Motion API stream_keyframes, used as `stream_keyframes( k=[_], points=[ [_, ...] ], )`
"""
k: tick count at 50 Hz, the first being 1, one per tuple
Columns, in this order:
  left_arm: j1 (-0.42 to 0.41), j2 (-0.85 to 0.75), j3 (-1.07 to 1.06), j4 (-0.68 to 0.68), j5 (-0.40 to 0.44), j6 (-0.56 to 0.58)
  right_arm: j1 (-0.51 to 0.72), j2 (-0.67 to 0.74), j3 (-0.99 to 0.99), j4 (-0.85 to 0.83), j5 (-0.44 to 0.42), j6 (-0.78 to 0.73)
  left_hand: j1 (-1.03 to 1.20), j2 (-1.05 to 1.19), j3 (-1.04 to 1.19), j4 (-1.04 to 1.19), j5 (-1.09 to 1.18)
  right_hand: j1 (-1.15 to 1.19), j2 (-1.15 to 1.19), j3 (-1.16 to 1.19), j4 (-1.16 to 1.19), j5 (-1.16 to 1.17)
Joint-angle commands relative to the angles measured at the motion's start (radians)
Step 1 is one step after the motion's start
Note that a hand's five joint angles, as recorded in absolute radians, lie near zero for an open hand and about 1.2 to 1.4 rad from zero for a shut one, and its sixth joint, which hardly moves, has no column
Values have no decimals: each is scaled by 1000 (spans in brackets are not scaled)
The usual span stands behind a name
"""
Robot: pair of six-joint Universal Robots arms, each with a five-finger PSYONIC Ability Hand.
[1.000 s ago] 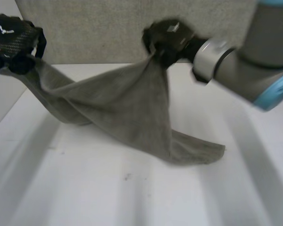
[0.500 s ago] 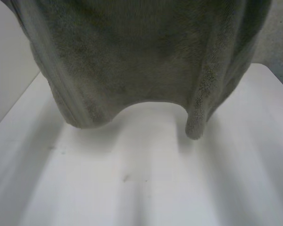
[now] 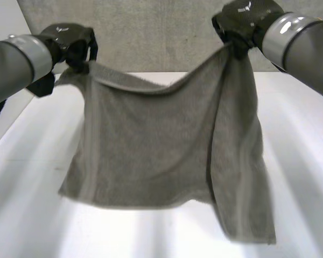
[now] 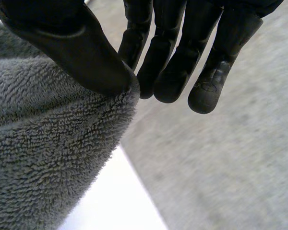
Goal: Fold the towel.
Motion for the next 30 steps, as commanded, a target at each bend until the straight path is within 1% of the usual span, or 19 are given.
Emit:
stream_keyframes(
  k=[1, 2, 4, 5, 7, 13, 15, 16, 17, 19, 20, 21, 22, 23, 25, 26, 27, 28, 30],
  points=[
    [-16, -55, 226, 258, -48, -27, -9, 100, -265, -279, 56, 80, 199, 178, 180, 177, 190, 59, 72, 66, 56, 47],
    [-16, -55, 226, 259, -49, -27, -9, 100, -265, -279, 56, 80, 199, 178, 180, 177, 190, 59, 72, 66, 56, 47],
    [-16, -16, 236, 359, -128, -53, -14, 73, -305, -334, 62, 97, 199, 178, 180, 177, 190, 59, 72, 66, 56, 47],
    [-16, -16, 236, 360, -128, -53, -14, 73, -305, -335, 62, 97, 199, 178, 180, 177, 190, 59, 72, 66, 56, 47],
    [-15, 17, 216, 406, -170, -68, -15, 29, -308, -347, 54, 97, 199, 178, 180, 177, 190, 59, 72, 66, 56, 47],
    [-13, 31, 162, 380, -173, -71, -15, 1, -263, -289, 46, 92, 199, 178, 180, 177, 190, 59, 72, 66, 56, 47],
    [-12, 41, 83, 349, -171, -68, -15, -1, -204, -206, 42, 77, 199, 178, 180, 177, 190, 59, 72, 66, 56, 47],
    [-12, 45, 32, 338, -170, -67, -15, -1, -204, -206, 42, 77, 199, 178, 180, 177, 190, 59, 72, 66, 56, 47],
    [-12, 45, 32, 338, -170, -67, -14, 2, -167, -162, 40, 68, 199, 178, 180, 177, 190, 59, 72, 66, 56, 47],
    [-10, 50, -88, 328, -168, -65, -14, 8, -60, -73, 42, 36, 199, 178, 180, 177, 190, 59, 72, 66, 56, 47],
    [-10, 50, -88, 328, -168, -65, -14, 8, -59, -72, 42, 35, 199, 178, 180, 177, 190, 59, 72, 66, 56, 47],
    [-10, 56, -161, 329, -167, -63, -14, 11, 17, -37, 40, 20, 199, 178, 180, 177, 190, 59, 72, 66, 56, 47],
    [-10, 60, -241, 329, -165, -60, -14, 11, 17, -37, 40, 20, 199, 178, 180, 177, 190, 59, 72, 66, 56, 47],
    [-10, 61, -242, 329, -165, -60, -15, 11, 108, -20, 40, 13, 199, 178, 180, 177, 190, 59, 72, 66, 56, 47],
    [-10, 67, -403, 341, -156, -48, -18, 7, 323, -22, 40, 3, 199, 178, 180, 177, 190, 59, 72, 66, 56, 47],
    [-10, 67, -404, 341, -156, -48, -18, 7, 324, -22, 40, 3, 199, 178, 180, 177, 190, 59, 72, 66, 56, 47],
    [-12, 65, -480, 353, -145, -39, -21, 7, 421, -37, 37, 2, 199, 178, 180, 177, 190, 59, 72, 66, 56, 47],
    [-12, 65, -481, 354, -145, -39, -21, 7, 422, -37, 37, 2, 199, 178, 180, 177, 190, 59, 72, 66, 56, 47],
    [-16, 62, -615, 390, -125, -13, -21, 11, 602, -100, 7, 2, 199, 178, 180, 177, 190, 59, 72, 66, 56, 47]
  ],
)
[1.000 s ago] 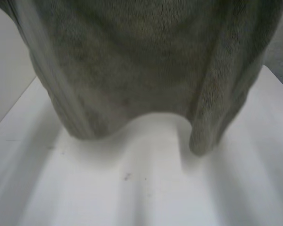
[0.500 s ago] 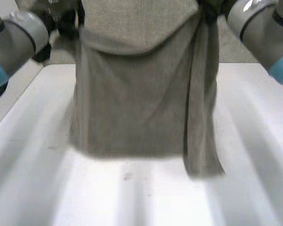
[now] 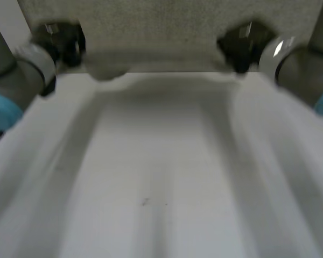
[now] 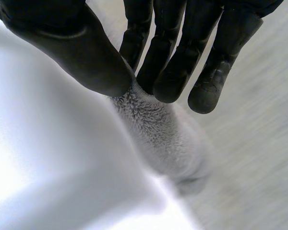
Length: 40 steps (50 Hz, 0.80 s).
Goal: Fold the towel.
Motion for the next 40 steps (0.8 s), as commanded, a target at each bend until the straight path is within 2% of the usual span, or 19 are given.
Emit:
stream_keyframes(
  k=[1, 3, 6, 11, 12, 13, 14, 15, 16, 17, 23, 26, 28, 29, 34, 40],
  points=[
    [-6, 0, -325, 56, 35, 42, -5, 4, 438, -69, -33, -12, 199, 178, 180, 177, 190, 56, 72, 66, 56, 47],
    [-9, 5, -432, 92, 40, 91, -7, -2, 585, -136, -70, -12, 199, 178, 180, 177, 190, 56, 72, 66, 56, 47],
    [-21, 29, -507, 113, 41, 136, -7, -24, 702, -181, -94, -12, 199, 178, 180, 177, 190, 56, 72, 66, 56, 47],
    [-21, 98, -581, 127, 43, 149, -7, -88, 826, -198, -117, -14, 199, 178, 180, 177, 190, 40, 56, 50, 40, 31],
    [-15, 118, -598, 133, 44, 149, -7, -111, 854, -199, -129, -15, 199, 178, 180, 177, 190, -306, -290, -296, -306, -315],
    [-15, 119, -598, 133, 45, 149, -7, -111, 854, -199, -130, -15, 199, 178, 180, 177, 190, -310, -294, -300, -310, -319],
    [-14, 137, -612, 138, 45, 149, -8, -137, 871, -202, -143, -23, 199, 178, 180, 177, 190, -714, -698, -704, -714, -723],
    [-12, 154, -622, 142, 45, 149, -11, -169, 883, -214, -159, -29, 199, 178, 180, 177, 190, -1006, -989, -996, -1006, -1015],
    [-12, 154, -622, 142, 45, 149, -11, -170, 883, -215, -159, -29, 199, 178, 180, 177, 190, -1008, -992, -999, -1008, -1018],
    [-9, 166, -632, 147, 45, 151, -17, -200, 888, -239, -162, -35, 199, 178, 180, 177, 190, -1145, -1129, -1135, -1145, -1154],
    [0, 192, -644, 148, 45, 156, -73, -291, 872, -348, -177, -69, 199, 178, 180, 177, 190, -1166, -1149, -1156, -1166, -1175],
    [0, 195, -645, 150, 45, 156, -74, -288, 859, -360, -179, -95, 199, 178, 180, 177, 190, -1166, -1149, -1156, -1166, -1175],
    [0, 198, -649, 150, 43, 156, -71, -271, 811, -351, -192, -190, 199, 178, 180, 177, 190, -1152, -1136, -1143, -1152, -1162],
    [0, 198, -649, 150, 43, 156, -71, -271, 811, -351, -192, -190, 199, 178, 180, 177, 190, -1152, -1136, -1143, -1152, -1161],
    [-4, 198, -659, 150, 45, 154, -67, -135, 692, -301, -254, -417, 199, 178, 180, 177, 190, -1050, -1034, -1040, -1050, -1059],
    [-14, 198, -673, 152, 45, 154, -62, 16, 541, -251, -274, -534, 199, 178, 180, 177, 190, -1020, -1004, -1010, -1020, -1029]
  ],
)
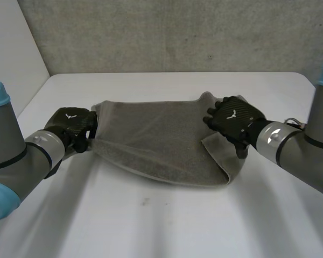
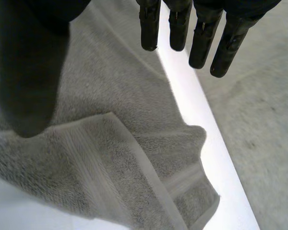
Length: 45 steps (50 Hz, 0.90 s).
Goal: Fold the towel.
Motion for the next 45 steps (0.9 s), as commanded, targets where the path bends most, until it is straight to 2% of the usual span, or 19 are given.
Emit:
stream_keyframes(
  k=[1, 14, 21, 28, 34, 36, 42, 45],
  points=[
    [-11, -1, -18, 1, 0, 0, 8, 202, -194, 76, -45, -197, 199, 178, 180, 177, 190, 44, 43, 47, 43, 41],
    [-9, 1, -27, 20, 0, -2, 8, 444, -413, 82, -74, -216, 199, 178, 180, 177, 190, 47, 46, 50, 46, 44],
    [-9, 5, -24, 21, 0, -2, 8, 512, -481, 103, -71, -217, 199, 178, 180, 177, 190, 83, 81, 85, 81, 79],
    [-6, 5, -25, 21, 0, -2, 8, 547, -522, 108, -64, -217, 199, 178, 180, 177, 190, 305, 303, 307, 304, 302],
    [-3, 4, -27, 23, 0, -2, 8, 559, -526, 108, -62, -217, 199, 178, 180, 177, 190, 391, 389, 393, 389, 387],
    [-3, 4, -25, 23, 2, -2, 8, 559, -526, 108, -60, -217, 199, 178, 180, 177, 190, 508, 506, 510, 506, 504],
    [-3, 4, -25, 23, 2, -2, 8, 554, -524, 108, -60, -216, 199, 178, 180, 177, 190, 608, 606, 610, 607, 605],
    [-5, 4, -27, 30, 2, -2, 8, 554, -524, 109, -60, -216, 199, 178, 180, 177, 190, 746, 744, 748, 745, 743]
  ],
)
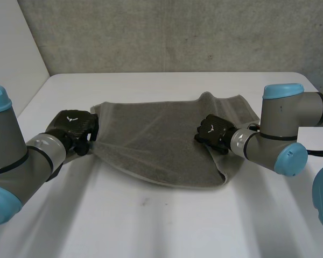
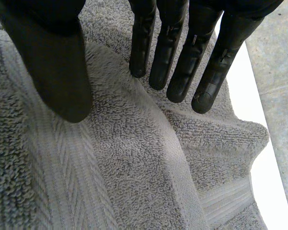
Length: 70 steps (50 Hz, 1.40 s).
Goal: Fold the towel.
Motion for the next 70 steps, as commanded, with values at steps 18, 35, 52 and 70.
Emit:
stream_keyframes(
  k=[18, 35, 52, 70],
  points=[
    [8, 1, 2, -3, -3, 6, -90, -248, 79, 1, 57, 179, 199, 178, 179, 177, 190, 544, 543, 544, 543, 552],
    [38, 90, -21, -143, -4, 123, -356, -698, 538, 0, 57, 259, 199, 178, 179, 177, 190, 544, 543, 544, 543, 552],
    [18, 330, -185, -371, -4, 370, -618, -1103, 915, 227, 8, 13, 199, 178, 179, 177, 190, 544, 543, 544, 543, 552],
    [-46, -79, 103, -250, -18, 500, -548, -761, 768, 35, 12, 174, 199, 178, 179, 177, 190, 544, 543, 544, 543, 552]
  ],
)
